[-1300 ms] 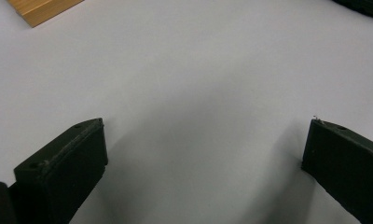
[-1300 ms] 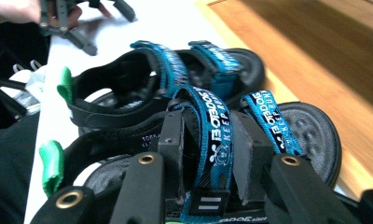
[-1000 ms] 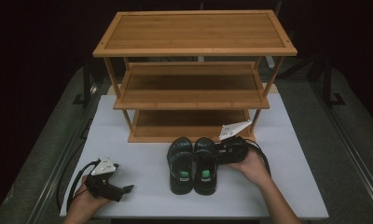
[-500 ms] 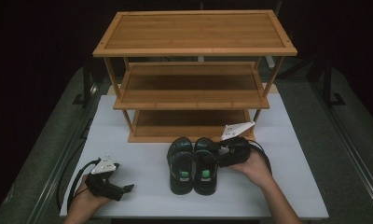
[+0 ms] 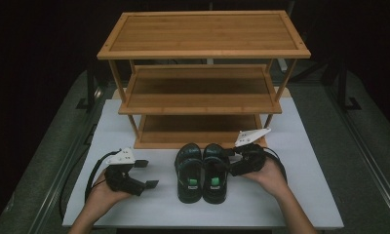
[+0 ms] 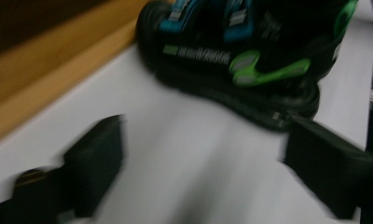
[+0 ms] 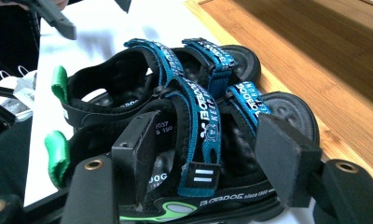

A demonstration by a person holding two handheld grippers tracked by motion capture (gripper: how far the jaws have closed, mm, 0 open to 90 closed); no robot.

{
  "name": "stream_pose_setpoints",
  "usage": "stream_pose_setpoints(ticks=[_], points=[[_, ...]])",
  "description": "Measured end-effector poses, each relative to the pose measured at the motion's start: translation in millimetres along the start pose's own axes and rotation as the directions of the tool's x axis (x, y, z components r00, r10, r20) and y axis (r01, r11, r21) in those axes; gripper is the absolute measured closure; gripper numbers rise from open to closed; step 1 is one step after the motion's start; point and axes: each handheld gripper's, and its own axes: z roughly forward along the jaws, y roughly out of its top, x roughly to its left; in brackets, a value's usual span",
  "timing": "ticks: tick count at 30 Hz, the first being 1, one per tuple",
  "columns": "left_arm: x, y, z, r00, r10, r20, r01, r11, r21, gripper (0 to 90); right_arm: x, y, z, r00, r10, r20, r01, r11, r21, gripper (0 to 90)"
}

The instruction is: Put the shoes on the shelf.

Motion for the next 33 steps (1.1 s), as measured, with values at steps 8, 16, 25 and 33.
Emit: stream_pose_setpoints(ticks=[8, 16, 25, 33], points=[[-1.6, 36.4, 20.3, 0.9968, 0.064, 0.047, -0.063, 0.9979, -0.018, 22.1, -0.4, -1.3, -1.4, 1.0, 0.007, 0.003, -0.007, 1.0, -0.009, 38.7], [-5.5, 57.3, 48.3, 0.9883, 0.11, 0.106, -0.112, 0.9936, 0.016, 33.5, 0.5, -4.1, -5.2, 0.9997, 0.017, -0.015, -0.017, 1.0, -0.016, 49.6], [-9.5, 56.9, 67.5, 0.984, 0.123, 0.128, -0.131, 0.9897, 0.056, 47.9, -2.5, -10.3, 0.5, 0.9975, 0.049, -0.051, -0.048, 0.999, 0.019, 58.6], [-12.4, 57.1, 68.7, 0.9845, 0.132, 0.115, -0.139, 0.9888, 0.054, 64.4, 1.8, -10.8, 4.8, 0.9986, 0.045, -0.026, -0.044, 0.999, 0.027, 66.8]])
